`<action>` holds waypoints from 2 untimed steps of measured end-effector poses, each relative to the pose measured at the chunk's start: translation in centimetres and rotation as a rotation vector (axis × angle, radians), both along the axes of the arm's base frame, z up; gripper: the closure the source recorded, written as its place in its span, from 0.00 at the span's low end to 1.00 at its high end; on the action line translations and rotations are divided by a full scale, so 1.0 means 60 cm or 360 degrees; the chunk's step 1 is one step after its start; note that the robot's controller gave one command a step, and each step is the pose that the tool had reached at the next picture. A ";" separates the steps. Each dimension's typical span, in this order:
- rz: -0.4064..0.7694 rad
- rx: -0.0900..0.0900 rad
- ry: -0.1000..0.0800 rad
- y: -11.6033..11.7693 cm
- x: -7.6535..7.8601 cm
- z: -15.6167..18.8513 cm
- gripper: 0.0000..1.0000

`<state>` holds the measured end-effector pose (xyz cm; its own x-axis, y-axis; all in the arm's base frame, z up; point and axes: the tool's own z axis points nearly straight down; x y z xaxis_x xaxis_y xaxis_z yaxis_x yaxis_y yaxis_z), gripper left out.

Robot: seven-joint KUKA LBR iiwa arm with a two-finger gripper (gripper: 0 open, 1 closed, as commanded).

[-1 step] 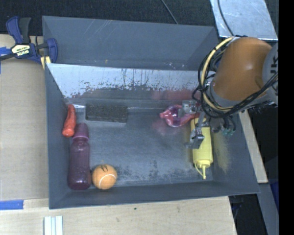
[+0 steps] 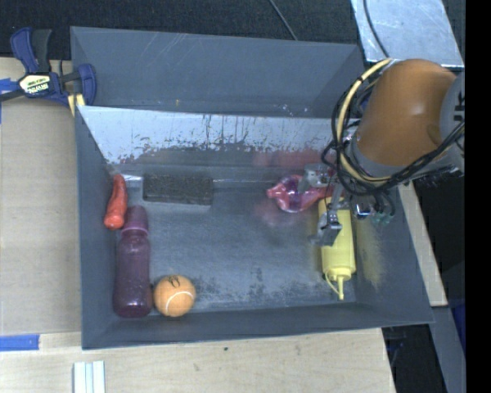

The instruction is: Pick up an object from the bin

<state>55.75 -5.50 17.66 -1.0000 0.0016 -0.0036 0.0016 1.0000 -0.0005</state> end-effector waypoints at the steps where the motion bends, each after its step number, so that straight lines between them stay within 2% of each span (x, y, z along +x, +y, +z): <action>1: 0.0027 -0.0002 0.0003 -0.068 0.107 -0.182 0.00; 2: -0.0069 0.0000 -0.0023 -0.044 0.119 -0.071 0.00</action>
Offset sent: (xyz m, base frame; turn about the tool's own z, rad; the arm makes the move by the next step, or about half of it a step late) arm 0.0701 -0.0263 -0.0437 0.0431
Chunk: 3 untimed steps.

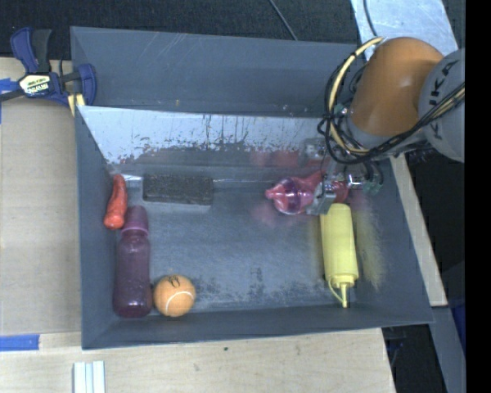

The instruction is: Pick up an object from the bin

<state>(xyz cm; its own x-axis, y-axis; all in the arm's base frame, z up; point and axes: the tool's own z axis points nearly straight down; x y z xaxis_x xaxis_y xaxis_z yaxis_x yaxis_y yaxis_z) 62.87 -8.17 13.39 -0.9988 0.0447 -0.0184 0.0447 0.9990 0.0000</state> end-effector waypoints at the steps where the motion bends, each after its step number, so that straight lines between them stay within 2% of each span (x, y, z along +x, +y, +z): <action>1: -0.0187 0.0003 0.0032 0.019 -0.033 -0.058 0.00; 2: -0.0082 -0.0001 0.0003 0.019 -0.013 -0.106 0.00; 3: -0.0390 0.0003 0.0015 0.024 -0.018 -0.105 1.00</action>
Offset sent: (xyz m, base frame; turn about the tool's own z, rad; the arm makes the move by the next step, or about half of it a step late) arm -0.0079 0.0121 -0.0639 0.0515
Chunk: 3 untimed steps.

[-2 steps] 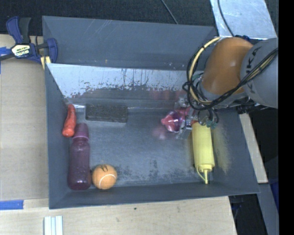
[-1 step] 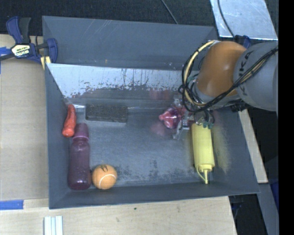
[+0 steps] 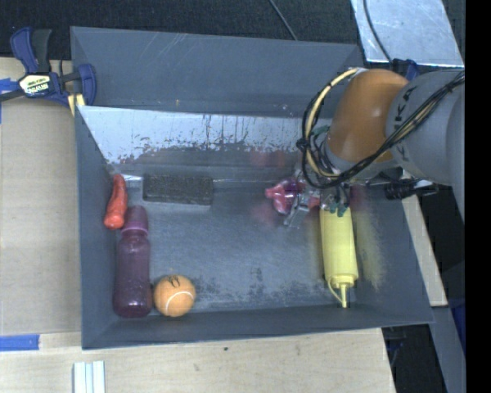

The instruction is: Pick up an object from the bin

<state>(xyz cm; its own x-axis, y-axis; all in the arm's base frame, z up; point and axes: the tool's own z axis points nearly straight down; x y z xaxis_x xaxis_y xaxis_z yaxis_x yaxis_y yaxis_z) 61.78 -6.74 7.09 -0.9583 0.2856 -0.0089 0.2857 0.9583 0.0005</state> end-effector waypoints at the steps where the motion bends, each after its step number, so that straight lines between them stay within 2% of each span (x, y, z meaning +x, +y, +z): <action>1: 0.0000 0.0000 0.0000 0.000 0.000 0.000 1.00; 2: 0.0001 0.0001 0.0005 0.000 -0.002 0.014 1.00; 3: 0.0002 -0.0001 -0.0005 -0.001 0.001 0.037 1.00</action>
Offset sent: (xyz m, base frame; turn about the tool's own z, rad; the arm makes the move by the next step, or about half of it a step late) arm 0.0000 0.0000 0.0351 -0.0004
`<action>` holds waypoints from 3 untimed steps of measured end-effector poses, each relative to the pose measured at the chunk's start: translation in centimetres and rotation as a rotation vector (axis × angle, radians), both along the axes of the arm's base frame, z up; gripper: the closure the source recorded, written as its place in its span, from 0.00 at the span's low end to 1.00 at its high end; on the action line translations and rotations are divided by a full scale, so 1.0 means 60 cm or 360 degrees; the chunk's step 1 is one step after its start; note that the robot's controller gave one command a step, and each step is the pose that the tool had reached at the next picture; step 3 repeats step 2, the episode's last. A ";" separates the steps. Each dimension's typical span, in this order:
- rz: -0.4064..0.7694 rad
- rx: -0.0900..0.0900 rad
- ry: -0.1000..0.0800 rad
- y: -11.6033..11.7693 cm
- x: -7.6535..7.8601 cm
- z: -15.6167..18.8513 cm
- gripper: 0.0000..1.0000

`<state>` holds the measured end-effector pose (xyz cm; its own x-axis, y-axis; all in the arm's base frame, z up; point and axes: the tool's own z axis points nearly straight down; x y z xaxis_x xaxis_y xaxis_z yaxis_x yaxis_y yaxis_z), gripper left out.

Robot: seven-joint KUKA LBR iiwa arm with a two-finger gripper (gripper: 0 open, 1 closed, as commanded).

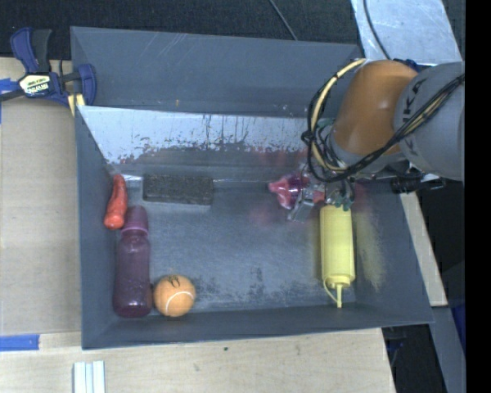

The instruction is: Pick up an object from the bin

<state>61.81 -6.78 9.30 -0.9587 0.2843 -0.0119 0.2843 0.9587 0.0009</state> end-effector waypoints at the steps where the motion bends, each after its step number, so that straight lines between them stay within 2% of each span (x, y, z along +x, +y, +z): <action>1: 0.0001 0.0002 0.0011 0.000 -0.003 0.036 1.00; 2: 0.0002 0.0002 0.0011 0.000 -0.003 0.109 1.00; 3: 0.0002 0.0002 0.0011 0.000 -0.003 0.109 1.00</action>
Offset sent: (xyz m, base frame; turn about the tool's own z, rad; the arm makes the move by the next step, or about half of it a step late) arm -0.0018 0.0002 0.1026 -0.0004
